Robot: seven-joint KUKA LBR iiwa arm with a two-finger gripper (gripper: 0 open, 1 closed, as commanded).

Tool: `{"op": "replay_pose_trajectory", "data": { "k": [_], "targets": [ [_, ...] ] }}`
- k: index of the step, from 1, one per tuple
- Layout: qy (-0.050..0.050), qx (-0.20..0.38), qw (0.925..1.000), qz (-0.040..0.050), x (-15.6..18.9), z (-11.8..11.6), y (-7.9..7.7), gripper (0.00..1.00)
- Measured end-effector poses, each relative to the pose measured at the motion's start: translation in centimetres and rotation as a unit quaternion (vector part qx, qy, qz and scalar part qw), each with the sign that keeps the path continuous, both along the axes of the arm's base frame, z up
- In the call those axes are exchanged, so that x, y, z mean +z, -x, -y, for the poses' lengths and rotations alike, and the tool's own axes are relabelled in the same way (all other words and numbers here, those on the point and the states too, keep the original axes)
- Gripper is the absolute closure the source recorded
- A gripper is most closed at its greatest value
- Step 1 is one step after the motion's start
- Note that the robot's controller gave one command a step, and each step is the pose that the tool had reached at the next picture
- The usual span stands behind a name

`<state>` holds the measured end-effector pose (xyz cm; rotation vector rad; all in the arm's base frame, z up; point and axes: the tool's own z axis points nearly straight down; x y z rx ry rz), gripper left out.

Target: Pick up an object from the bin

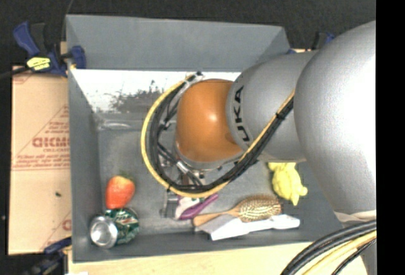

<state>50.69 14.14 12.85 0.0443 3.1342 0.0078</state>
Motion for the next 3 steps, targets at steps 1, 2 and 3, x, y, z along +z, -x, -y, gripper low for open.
{"op": "replay_pose_trajectory", "data": {
  "k": [1, 2, 3],
  "targets": [
    [0.002, 0.012, 0.9999, 0.0021, 6.5, 4.4, 2.0, 0.0],
    [0.002, 0.013, 0.9999, -0.0003, 6.3, 4.2, 2.1, 0.0],
    [0.002, 0.045, 0.999, 0.0005, -1.5, 1.3, -0.7, 1.0]
  ]
}}
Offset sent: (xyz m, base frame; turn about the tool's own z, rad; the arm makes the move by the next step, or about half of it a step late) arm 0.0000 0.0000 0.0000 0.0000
